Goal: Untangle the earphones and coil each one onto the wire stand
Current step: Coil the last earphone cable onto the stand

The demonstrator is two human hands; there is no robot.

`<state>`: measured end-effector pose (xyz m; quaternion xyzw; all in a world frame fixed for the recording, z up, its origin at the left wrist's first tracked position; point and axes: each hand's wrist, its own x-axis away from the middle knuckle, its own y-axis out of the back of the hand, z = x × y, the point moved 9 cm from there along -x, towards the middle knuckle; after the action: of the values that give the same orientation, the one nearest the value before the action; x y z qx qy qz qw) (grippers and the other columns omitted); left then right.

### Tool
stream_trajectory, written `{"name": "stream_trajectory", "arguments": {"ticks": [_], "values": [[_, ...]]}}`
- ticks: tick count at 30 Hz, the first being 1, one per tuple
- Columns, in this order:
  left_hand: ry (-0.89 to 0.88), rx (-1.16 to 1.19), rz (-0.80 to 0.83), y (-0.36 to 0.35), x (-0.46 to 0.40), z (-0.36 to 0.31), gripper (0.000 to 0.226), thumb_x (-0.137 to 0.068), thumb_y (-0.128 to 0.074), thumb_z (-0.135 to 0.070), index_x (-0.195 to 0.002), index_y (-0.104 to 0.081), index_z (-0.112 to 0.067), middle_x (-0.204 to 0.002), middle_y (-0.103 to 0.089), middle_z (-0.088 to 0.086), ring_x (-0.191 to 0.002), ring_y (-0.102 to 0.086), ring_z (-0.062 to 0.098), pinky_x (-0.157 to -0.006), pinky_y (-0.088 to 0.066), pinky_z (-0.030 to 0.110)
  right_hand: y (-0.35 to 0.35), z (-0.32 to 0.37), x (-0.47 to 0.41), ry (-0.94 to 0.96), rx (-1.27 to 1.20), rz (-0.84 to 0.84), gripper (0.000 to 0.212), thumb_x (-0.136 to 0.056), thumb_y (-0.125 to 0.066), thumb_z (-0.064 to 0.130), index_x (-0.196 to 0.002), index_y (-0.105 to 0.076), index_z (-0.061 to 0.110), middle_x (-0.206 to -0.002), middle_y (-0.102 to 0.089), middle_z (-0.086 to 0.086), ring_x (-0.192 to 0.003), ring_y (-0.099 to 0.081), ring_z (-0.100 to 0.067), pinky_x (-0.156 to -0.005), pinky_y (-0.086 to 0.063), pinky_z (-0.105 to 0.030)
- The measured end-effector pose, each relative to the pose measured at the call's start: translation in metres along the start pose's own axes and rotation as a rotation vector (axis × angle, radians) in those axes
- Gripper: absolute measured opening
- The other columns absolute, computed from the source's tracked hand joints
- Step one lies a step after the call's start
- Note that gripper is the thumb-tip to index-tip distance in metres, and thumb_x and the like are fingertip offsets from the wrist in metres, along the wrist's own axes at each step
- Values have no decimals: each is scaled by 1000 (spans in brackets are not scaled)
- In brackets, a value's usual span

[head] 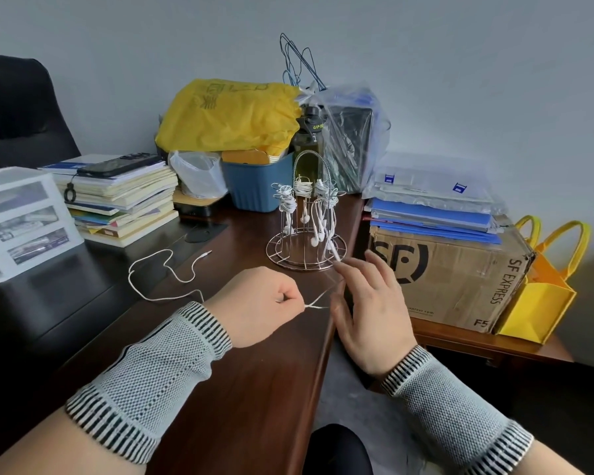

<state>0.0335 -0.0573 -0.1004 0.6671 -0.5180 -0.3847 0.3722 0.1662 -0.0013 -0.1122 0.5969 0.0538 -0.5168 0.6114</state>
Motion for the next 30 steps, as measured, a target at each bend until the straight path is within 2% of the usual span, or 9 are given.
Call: {"name": "stream_trajectory", "arguments": {"ticks": [3, 6, 8, 10, 13, 16, 20, 27, 30], "values": [[-45, -21, 4, -9, 6, -9, 21, -91, -60, -33, -72, -68, -27, -59, -60, -16, -63, -57, 1, -57, -37, 12, 14, 27, 12, 174, -118, -81, 50, -80, -42, 22, -125, -59, 9, -127, -60, -6, -134, -40, -32, -110, -31, -55], [-95, -7, -45, -12, 13, -19, 47, -89, -61, -23, -46, -43, -25, -42, -48, -17, -46, -45, 3, -48, -29, 15, 15, 53, 24, 328, -187, -55, 50, -79, -43, 20, -124, -59, 5, -112, -66, -6, -116, -55, -21, -109, -35, -47], [-113, 51, -92, -10, 18, -19, 48, -89, -60, -19, -45, -41, -23, -42, -45, -13, -46, -42, 5, -48, -29, 17, 10, 53, 26, 302, -226, -19, 47, -83, -41, 20, -123, -59, 2, -100, -68, -6, -93, -64, -20, -93, -51, -40], [-129, 103, -110, -8, 23, -17, 33, -91, -59, -23, -58, -58, -22, -46, -46, -11, -49, -42, 6, -50, -32, 17, 10, 47, 24, 241, -241, -21, 40, -89, -39, 23, -116, -64, 5, -90, -69, -5, -75, -67, -21, -70, -58, -34], [-131, 139, -81, -7, 29, -13, 24, -94, -56, -28, -72, -67, -25, -49, -46, -10, -52, -42, 6, -52, -33, 17, 14, 47, 23, 233, -174, -70, 35, -94, -40, 32, -89, -69, 13, -71, -62, 1, -58, -60, -17, -51, -51, -32], [-130, 122, -82, -3, 33, -11, 26, -94, -56, -30, -74, -70, -19, -50, -43, -7, -52, -39, 8, -51, -30, 19, 20, 49, 21, 222, -120, -118, 40, -94, -42, 38, -66, -57, 15, -59, -51, 3, -49, -50, -17, -44, -43, -28], [-36, 98, -96, 10, 41, 9, 24, -91, -58, -37, -81, -76, -24, -52, -52, -6, -51, -46, 8, -53, -35, 20, 30, 28, 22, 114, -47, -218, 40, -91, -45, 38, -58, -51, 15, -55, -48, 2, -46, -45, -16, -48, -31, -18], [124, -50, -150, 47, 51, 47, 22, -88, -61, -42, -77, -74, -28, -68, -68, -1, -69, -63, 16, -70, -51, 33, 22, -5, 23, 62, 15, -212, 32, -81, -73, 12, -56, -54, 9, -57, -49, -4, -61, -37, -15, -56, -39, -27], [170, -93, -194, 68, 54, 56, 19, -89, -61, -41, -77, -72, -33, -73, -69, -7, -72, -62, 11, -62, -46, 27, 24, -13, 22, 67, 48, -218, 30, -83, -68, 14, -56, -56, 8, -56, -48, -4, -61, -37, -16, -59, -39, -27]]}}
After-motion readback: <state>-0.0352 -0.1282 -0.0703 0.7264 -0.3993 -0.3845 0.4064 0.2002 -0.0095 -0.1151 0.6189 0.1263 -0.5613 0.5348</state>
